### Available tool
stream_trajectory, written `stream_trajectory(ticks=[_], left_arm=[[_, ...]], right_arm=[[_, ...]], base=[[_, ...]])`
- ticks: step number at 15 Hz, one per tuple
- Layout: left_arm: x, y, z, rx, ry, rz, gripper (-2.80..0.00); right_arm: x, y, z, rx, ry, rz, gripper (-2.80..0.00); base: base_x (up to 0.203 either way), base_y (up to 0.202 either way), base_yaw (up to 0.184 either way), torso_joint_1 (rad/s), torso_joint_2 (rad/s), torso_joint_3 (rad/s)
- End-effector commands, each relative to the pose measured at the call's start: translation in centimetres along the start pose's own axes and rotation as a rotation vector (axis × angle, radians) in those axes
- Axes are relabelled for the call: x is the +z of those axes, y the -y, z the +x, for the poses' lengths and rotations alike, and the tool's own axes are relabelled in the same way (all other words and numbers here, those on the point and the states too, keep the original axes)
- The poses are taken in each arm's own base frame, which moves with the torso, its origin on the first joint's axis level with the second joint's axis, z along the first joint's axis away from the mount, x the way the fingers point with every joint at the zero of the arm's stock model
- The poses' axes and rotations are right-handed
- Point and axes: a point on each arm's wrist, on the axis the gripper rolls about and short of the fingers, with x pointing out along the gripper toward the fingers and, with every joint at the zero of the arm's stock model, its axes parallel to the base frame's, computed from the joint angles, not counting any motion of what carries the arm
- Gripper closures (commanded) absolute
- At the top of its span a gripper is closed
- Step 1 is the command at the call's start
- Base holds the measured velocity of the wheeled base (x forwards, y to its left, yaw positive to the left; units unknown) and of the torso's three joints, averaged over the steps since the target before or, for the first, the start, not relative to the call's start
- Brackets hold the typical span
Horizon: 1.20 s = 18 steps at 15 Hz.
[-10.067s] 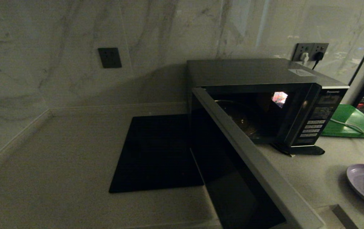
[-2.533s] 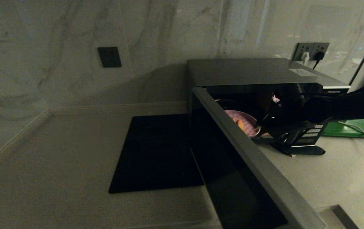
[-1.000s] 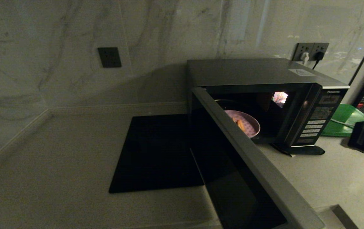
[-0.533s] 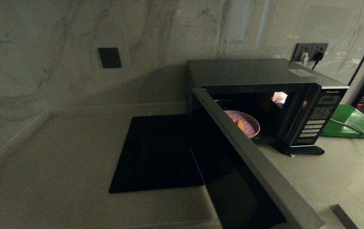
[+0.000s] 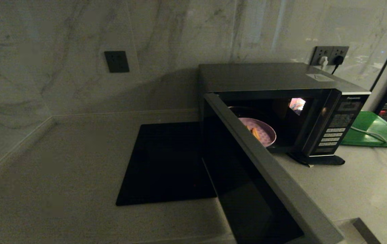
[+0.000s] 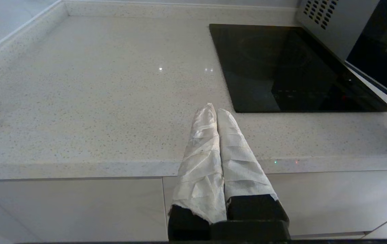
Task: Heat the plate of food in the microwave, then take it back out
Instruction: Close the microwave oven
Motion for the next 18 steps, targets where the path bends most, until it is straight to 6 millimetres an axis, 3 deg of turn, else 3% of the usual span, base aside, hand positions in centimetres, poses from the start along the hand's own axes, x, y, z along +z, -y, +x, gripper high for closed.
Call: stream_trajectory(ticks=[1, 3, 6, 8, 12, 18], left_arm=[[0.0, 0.0, 0.0, 0.0, 0.001, -0.002, 0.0], [0.0, 0.0, 0.0, 0.001, 0.001, -0.001, 0.0], [0.0, 0.0, 0.0, 0.002, 0.001, -0.002, 0.0], [0.0, 0.0, 0.0, 0.0, 0.001, -0.002, 0.0], [0.0, 0.0, 0.0, 0.002, 0.001, -0.002, 0.0], [0.0, 0.0, 0.0, 0.0, 0.001, 0.0, 0.0]], right_arm=[[2.6, -2.1, 0.2, 0.168, -0.068, 0.085, 0.0], [4.1, -3.7, 0.3, 0.312, -0.173, 0.152, 0.0], [3.2, -5.6, 3.7, 0.421, -0.421, 0.197, 0.0], [1.9, -6.1, 5.8, 0.397, -0.522, 0.196, 0.0], [-0.6, -6.3, 8.0, 0.341, -0.657, 0.184, 0.0], [-2.9, -5.6, 9.4, 0.26, -0.748, 0.18, 0.0]], base=[[0.0, 0.0, 0.0, 0.0, 0.0, 0.0], [0.0, 0.0, 0.0, 0.0, 0.0, 0.0], [0.0, 0.0, 0.0, 0.0, 0.0, 0.0], [0.0, 0.0, 0.0, 0.0, 0.0, 0.0], [0.0, 0.0, 0.0, 0.0, 0.0, 0.0], [0.0, 0.0, 0.0, 0.0, 0.0, 0.0]])
